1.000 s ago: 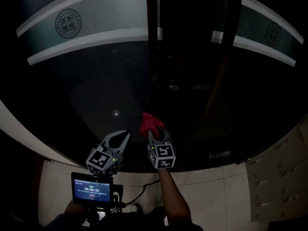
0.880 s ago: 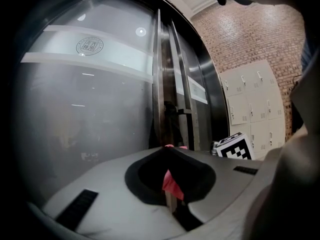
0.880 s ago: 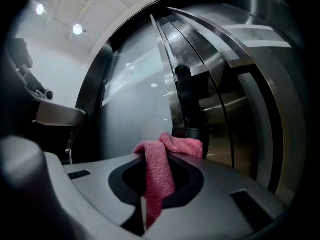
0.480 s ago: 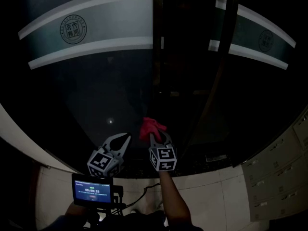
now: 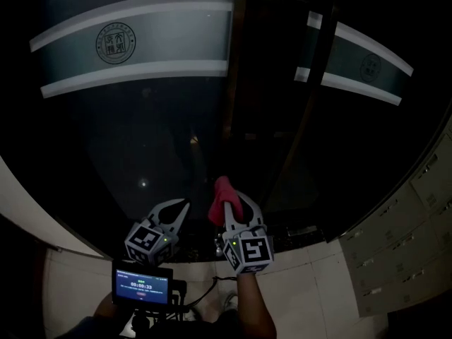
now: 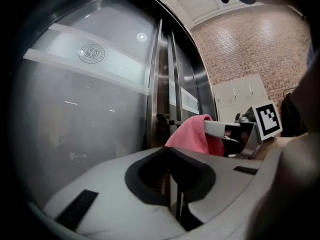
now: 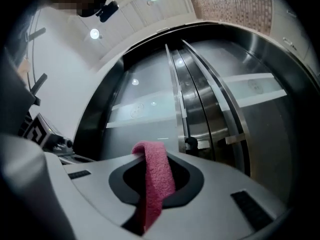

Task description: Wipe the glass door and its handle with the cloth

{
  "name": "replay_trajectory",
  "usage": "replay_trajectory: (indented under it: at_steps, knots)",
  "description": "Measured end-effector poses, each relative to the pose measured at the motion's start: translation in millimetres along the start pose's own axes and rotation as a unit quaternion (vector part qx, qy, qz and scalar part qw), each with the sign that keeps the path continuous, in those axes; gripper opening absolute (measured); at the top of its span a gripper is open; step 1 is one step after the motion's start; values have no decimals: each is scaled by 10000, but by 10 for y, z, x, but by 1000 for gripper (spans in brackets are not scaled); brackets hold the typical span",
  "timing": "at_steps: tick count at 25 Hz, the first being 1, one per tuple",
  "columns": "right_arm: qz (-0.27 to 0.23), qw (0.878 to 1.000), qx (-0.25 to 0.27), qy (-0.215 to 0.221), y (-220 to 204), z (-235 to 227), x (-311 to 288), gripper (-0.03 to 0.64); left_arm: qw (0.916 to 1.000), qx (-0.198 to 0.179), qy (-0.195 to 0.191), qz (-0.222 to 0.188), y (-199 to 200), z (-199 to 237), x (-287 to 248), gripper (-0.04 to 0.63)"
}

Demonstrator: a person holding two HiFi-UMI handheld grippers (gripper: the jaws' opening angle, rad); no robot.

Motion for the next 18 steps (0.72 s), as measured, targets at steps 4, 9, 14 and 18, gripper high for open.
replay_trajectory:
  at_steps: [4, 9, 14, 18]
  knots:
    - [-180, 9992, 82, 338, 215, 173, 229, 28, 9998, -74, -168, -61, -9, -239, 67, 12]
    - [-65, 9967, 12, 812, 344, 303, 498, 28, 9998, -110, -117, -73, 0, -588, 153, 12]
    - [100, 9933, -55, 1153, 519, 195, 903, 28, 9999, -154, 64, -13, 33, -1151, 145, 12]
    - [122, 9910, -47, 1335, 679, -46, 1347, 28, 9995, -149, 289, -41, 9, -1738, 142, 12]
Point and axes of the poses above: the fingertips, and each gripper's own axes: x backward along the fingers, z to its left, y out of its top, the point moved 8 cm from there along x, backward along the fingers, and after that the axes turned 12 degrees about -z, right-handed, at the moved point
